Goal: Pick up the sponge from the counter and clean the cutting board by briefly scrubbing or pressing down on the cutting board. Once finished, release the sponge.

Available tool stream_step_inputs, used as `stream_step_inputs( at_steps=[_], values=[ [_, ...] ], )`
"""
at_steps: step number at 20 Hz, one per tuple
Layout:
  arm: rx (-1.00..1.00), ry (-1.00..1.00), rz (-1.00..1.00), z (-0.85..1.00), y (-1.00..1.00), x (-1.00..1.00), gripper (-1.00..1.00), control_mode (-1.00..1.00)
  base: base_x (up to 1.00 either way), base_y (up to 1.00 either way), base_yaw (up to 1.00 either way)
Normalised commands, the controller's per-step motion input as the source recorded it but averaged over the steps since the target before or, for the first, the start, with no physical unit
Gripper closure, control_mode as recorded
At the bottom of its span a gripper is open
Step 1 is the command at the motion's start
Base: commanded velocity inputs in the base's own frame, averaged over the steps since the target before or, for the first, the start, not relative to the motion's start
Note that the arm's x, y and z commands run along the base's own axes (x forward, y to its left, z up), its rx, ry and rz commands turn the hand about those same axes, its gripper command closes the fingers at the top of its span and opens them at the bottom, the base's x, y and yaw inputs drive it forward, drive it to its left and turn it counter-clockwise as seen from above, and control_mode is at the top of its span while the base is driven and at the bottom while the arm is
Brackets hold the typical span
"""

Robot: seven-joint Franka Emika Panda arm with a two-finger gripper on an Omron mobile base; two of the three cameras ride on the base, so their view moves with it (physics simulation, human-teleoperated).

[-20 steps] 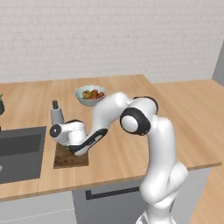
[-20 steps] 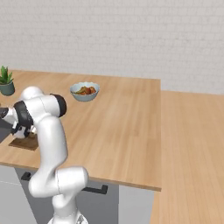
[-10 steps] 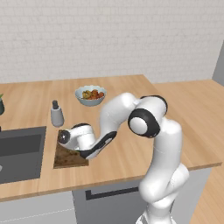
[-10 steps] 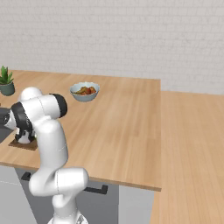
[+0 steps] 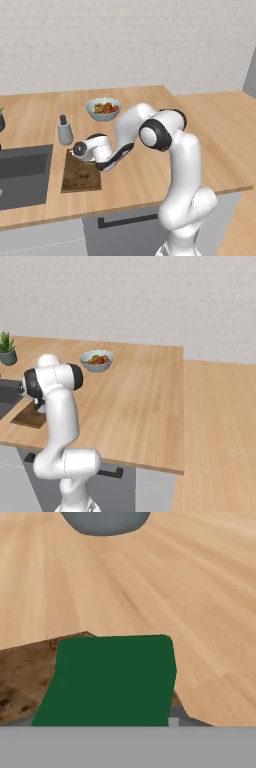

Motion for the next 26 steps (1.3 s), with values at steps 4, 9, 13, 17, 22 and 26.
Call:
stream_step_inputs(
  at_steps=[4, 9, 13, 17, 22, 26],
  values=[
    [-0.05, -0.09, 0.0, -0.91, -0.22, 0.94, 1.0, -1.0, 0.0, 0.0, 0.0],
    [0.0, -0.2, 0.0, -0.85, -0.41, 0.79, 1.0, -1.0, 0.0, 0.0, 0.0],
    [0.0, -0.34, 0.0, -1.0, -0.46, 0.49, 1.0, -1.0, 0.0, 0.0, 0.0],
    [0.0, -0.31, 0.0, -0.98, -0.6, 0.61, 1.0, -1.0, 0.0, 0.0, 0.0],
    [0.0, -0.21, 0.0, -0.81, -0.8, 0.35, 1.0, -1.0, 0.0, 0.0, 0.0],
    [0.15, -0.02, -0.08, 0.73, -0.35, -0.92, 1.0, -1.0, 0.0, 0.0, 0.0]
  ],
)
